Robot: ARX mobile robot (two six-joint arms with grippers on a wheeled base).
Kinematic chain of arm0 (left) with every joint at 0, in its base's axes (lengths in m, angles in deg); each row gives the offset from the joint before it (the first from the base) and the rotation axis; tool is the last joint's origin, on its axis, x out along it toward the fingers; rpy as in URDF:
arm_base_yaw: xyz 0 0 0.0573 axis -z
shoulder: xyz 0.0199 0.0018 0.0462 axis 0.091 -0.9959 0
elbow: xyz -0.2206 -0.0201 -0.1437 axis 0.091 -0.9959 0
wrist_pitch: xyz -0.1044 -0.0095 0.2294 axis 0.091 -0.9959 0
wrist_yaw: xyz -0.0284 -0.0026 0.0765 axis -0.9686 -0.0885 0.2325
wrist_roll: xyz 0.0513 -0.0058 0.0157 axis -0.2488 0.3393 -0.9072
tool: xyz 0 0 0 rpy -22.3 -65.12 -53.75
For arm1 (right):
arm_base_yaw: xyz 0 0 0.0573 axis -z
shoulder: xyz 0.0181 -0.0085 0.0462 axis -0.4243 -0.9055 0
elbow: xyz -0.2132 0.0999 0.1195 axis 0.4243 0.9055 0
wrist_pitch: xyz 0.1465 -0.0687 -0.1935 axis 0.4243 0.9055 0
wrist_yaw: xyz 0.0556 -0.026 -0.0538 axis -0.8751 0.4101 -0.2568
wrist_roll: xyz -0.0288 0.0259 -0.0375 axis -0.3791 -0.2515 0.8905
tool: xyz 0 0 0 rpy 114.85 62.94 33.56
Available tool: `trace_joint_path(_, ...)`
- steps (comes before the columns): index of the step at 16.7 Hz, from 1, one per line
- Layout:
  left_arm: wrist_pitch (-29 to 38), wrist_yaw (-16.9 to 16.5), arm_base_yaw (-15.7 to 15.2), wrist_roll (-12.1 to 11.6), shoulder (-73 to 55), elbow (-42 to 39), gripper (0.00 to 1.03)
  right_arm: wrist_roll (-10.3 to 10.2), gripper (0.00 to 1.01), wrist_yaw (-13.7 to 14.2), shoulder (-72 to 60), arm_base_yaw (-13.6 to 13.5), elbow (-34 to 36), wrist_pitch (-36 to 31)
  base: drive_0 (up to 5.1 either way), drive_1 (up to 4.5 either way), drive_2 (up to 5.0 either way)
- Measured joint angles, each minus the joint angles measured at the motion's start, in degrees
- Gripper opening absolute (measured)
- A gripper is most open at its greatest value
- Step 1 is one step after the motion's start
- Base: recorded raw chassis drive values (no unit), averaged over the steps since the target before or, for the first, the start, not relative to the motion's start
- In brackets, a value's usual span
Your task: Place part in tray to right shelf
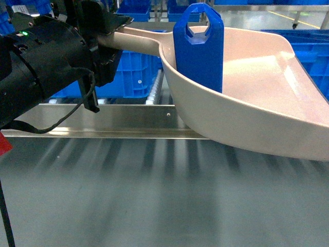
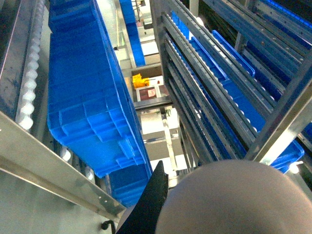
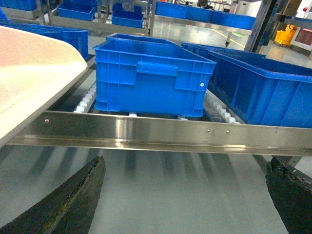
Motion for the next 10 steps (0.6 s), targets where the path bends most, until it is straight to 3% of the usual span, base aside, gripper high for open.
trace_joint_path(10,-0.15,0.0,-0.11,0.0,0.0,0.0,0.13,0.0,0.98,0.0,-0.02,0.0,0.0,0.07,0.1,4.06,-4.0)
